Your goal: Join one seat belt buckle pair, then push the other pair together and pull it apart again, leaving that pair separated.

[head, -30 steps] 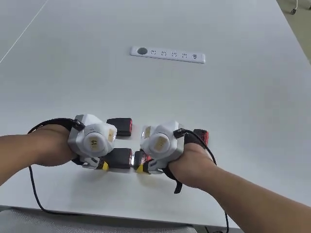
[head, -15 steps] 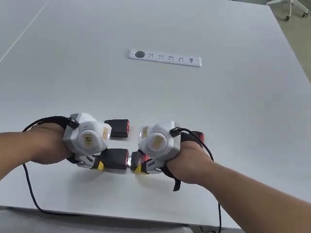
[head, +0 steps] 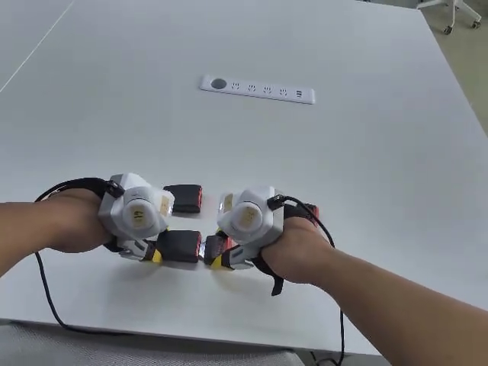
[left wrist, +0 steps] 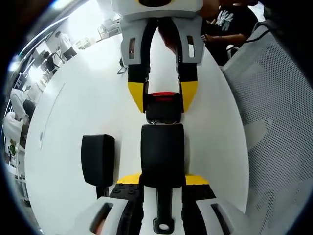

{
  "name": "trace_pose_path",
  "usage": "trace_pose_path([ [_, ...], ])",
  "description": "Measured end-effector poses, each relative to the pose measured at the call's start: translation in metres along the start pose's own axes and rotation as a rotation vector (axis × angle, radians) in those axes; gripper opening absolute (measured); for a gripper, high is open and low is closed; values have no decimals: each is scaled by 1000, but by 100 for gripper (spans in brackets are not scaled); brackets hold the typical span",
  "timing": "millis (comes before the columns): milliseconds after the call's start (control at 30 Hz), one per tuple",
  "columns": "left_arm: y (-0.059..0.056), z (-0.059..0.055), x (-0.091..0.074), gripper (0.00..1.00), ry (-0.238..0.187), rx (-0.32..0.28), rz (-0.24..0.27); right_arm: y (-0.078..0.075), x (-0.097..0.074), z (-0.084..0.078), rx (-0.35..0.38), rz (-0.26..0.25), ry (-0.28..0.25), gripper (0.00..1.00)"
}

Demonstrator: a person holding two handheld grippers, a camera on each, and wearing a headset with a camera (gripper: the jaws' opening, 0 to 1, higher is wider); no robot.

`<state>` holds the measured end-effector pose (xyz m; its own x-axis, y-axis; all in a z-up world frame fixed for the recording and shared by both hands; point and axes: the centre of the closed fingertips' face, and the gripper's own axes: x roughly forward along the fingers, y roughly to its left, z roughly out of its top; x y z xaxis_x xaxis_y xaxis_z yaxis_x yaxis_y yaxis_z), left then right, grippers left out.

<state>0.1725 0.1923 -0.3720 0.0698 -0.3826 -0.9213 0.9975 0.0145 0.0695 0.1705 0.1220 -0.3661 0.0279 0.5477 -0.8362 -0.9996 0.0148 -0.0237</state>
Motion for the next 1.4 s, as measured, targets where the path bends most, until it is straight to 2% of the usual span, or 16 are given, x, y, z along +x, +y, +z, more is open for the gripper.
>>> trace_pose_path([
  [633, -1, 1, -1, 31, 34, 0, 6, 0, 0, 1, 15, -8, 1, 33],
  [733, 0, 0, -1, 32, 32, -40, 11, 0, 0, -1, 16, -6, 3, 33],
  [767, 0, -1, -1, 32, 41, -74, 17, 0, 0, -1, 18, -6, 4, 33],
  [867, 0, 0, -2, 32, 47, -67, 21, 0, -1, -2, 17, -1, -8, 34],
  [933, 0, -1, -2, 32, 50, -76, 25, -1, -2, -3, 54, -10, -7, 35],
  [967, 1, -1, -2, 33, 52, -77, 29, -3, -2, -4, 50, -21, -7, 39],
  [1033, 2, 1, -6, 34, 42, -77, 37, -6, -7, -4, 56, -41, -21, 44],
  [1067, 3, 5, -9, 34, 22, -97, 38, -6, -10, -3, 64, -36, -30, 43],
  [1133, 4, 13, -17, 34, -10, -94, 38, -3, -16, 0, 76, -17, -53, 37],
  [1167, 4, 13, -20, 33, -4, -81, 37, -2, -17, 1, 81, -11, -59, 33],
  [1200, 4, 12, -24, 33, 12, -36, 30, -2, -19, 0, 82, -19, -59, 33],
  [1233, 4, 12, -27, 32, 10, -40, 31, -3, -20, 0, 77, -25, -58, 34],
  [1300, 12, 18, -35, 32, -18, -49, 39, -2, -23, -3, 72, -24, -53, 35],
  [1400, 27, 17, -42, 32, -13, -37, 65, -7, -30, -5, 72, -36, -58, 35],
])
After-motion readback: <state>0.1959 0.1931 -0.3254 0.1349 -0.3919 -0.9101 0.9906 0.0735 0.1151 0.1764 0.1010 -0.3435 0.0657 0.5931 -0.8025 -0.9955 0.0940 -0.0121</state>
